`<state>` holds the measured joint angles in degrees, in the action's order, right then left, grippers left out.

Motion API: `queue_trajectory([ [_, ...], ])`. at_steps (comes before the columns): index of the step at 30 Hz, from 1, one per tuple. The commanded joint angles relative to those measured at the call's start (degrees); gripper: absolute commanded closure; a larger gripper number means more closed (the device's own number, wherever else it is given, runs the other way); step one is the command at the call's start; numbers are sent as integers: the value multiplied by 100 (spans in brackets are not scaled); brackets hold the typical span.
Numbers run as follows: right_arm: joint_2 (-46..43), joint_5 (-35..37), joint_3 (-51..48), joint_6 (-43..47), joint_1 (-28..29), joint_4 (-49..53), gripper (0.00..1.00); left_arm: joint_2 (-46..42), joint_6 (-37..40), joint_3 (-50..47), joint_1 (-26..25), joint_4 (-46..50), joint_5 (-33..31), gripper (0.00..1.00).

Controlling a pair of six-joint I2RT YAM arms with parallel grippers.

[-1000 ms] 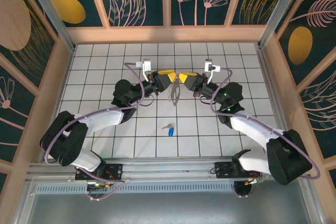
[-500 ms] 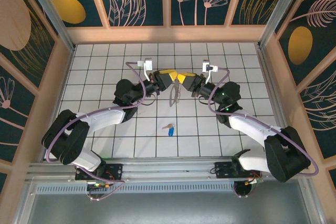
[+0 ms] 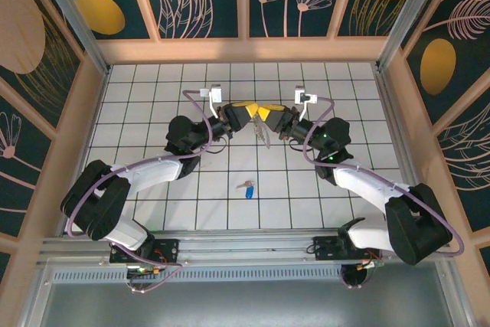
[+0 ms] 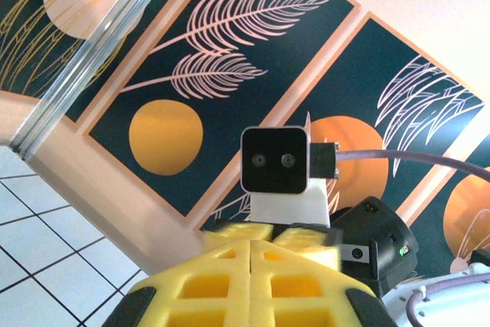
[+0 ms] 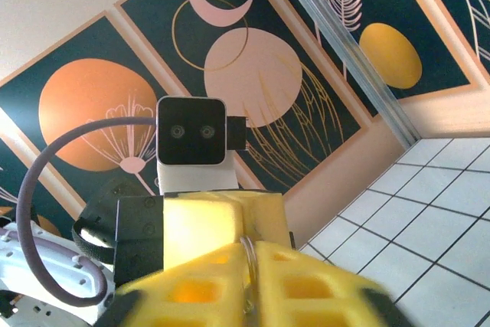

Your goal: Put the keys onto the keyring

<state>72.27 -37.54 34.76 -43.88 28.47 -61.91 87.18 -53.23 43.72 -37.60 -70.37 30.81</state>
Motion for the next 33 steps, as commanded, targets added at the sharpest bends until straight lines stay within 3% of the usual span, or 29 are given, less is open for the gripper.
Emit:
queue_trajectory([
  [1,-210,-64,179,57,-188,-18,68,-115,241,109,-63,21,135,100],
  [8,-855,-387,-26,247,-741,622,61,-312,791,405,-52,817,247,100],
  [16,-1057,-1317,47,729,-975,1283,58,-330,1581,1054,-55,1971,789,100],
  [33,-789,-1511,211,793,-920,1241,67,-78,1513,1393,-55,2061,1314,100],
])
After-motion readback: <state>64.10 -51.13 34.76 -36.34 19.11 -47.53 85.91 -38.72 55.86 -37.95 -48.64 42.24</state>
